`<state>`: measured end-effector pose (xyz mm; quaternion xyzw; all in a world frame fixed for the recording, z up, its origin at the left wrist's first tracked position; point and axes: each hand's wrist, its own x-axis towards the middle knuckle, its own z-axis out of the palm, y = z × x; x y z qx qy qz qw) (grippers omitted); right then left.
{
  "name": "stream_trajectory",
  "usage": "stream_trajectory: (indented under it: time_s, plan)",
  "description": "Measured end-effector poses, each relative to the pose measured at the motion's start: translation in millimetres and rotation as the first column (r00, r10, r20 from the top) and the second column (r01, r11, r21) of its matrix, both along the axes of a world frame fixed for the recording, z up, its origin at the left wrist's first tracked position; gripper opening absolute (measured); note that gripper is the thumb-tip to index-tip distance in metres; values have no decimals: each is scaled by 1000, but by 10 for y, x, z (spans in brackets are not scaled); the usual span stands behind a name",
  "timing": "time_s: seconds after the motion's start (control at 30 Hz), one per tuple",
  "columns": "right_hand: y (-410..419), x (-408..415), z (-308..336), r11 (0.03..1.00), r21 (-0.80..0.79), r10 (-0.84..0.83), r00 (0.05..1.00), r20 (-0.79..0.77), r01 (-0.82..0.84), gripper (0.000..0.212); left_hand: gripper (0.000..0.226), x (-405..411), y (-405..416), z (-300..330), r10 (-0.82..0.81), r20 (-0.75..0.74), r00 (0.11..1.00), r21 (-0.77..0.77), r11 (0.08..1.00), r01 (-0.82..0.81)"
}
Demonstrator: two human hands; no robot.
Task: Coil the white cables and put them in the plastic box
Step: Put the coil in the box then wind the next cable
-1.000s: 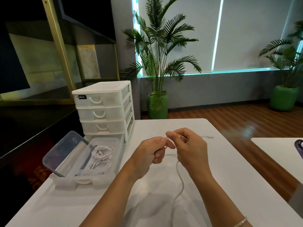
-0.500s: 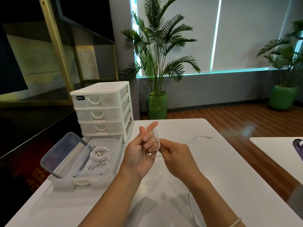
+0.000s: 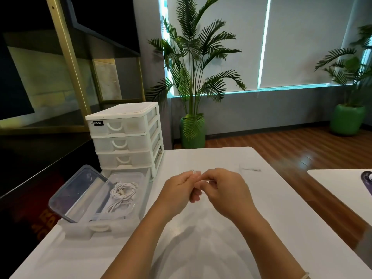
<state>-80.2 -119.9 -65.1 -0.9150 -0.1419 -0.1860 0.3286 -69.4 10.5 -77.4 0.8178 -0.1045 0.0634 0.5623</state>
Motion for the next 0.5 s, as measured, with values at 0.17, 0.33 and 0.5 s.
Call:
stream_trajectory:
  time_s: [0.17, 0.33, 0.5]
  plan:
    - [-58, 39, 9, 993, 119, -18, 999, -37, 22, 7, 56, -43, 9, 43, -183, -162, 970, -146, 976, 160]
    - [19, 34, 0, 943, 325, 112, 989, -99, -74, 13, 42, -52, 45, 75, -411, -215, 886, -472, 838, 274]
    - [66, 32, -29, 894, 448, 108, 983, -147, -31, 15, 27, -62, 40, 60, -528, -207, 824, -571, 749, 336]
